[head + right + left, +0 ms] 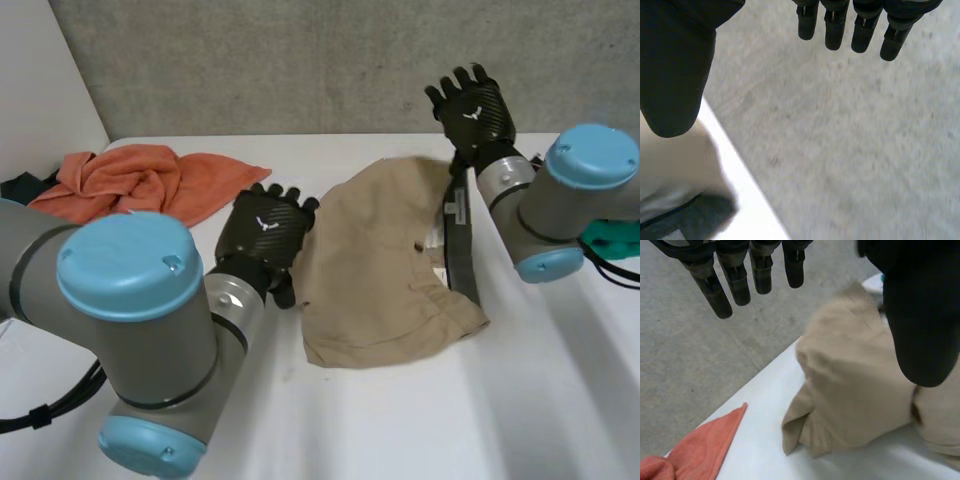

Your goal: Fold the laundry.

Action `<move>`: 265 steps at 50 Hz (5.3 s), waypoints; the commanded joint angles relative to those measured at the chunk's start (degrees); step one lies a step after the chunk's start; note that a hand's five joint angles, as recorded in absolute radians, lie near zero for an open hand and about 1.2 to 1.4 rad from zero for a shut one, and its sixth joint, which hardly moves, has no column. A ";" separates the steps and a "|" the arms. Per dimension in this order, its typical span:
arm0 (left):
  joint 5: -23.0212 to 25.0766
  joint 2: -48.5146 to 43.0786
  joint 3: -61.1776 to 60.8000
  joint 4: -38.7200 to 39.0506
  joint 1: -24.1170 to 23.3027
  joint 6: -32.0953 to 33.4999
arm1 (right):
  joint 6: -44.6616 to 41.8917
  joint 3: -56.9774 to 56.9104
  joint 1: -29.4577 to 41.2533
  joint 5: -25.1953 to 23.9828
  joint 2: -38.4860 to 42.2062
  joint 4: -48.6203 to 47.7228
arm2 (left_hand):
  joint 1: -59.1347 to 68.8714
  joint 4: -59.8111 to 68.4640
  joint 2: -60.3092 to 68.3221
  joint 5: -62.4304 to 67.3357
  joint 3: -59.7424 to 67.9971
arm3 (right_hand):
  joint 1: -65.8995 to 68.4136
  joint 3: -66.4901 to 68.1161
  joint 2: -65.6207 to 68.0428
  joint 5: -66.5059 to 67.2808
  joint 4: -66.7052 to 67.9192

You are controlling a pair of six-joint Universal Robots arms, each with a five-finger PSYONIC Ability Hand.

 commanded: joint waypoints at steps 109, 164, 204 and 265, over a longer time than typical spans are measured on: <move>1.44 9.38 2.04 -3.42 17.30 -28.09 | 9.24 28.73 14.35 2.41 -42.48 27.53 | 68.98 68.16 67.75 67.39 67.80 | 67.47 68.03 68.11 67.24 67.87; 14.88 2.61 -26.09 5.72 20.30 12.28 | 4.85 40.34 15.14 7.07 -26.38 17.78 | 27.95 27.13 26.72 26.36 26.77 | 67.47 68.03 68.11 67.24 67.87; 10.14 24.68 7.48 -29.96 18.54 5.61 | -12.46 5.19 2.84 -3.04 -35.45 57.15 | 68.98 68.16 67.75 67.39 67.80 | 67.47 68.03 68.11 67.24 67.87; 6.89 4.80 -18.78 3.45 15.55 6.49 | -12.90 24.43 4.69 -11.04 -8.54 6.16 | 68.98 68.16 67.75 67.39 67.80 | 67.47 68.03 68.11 67.24 67.87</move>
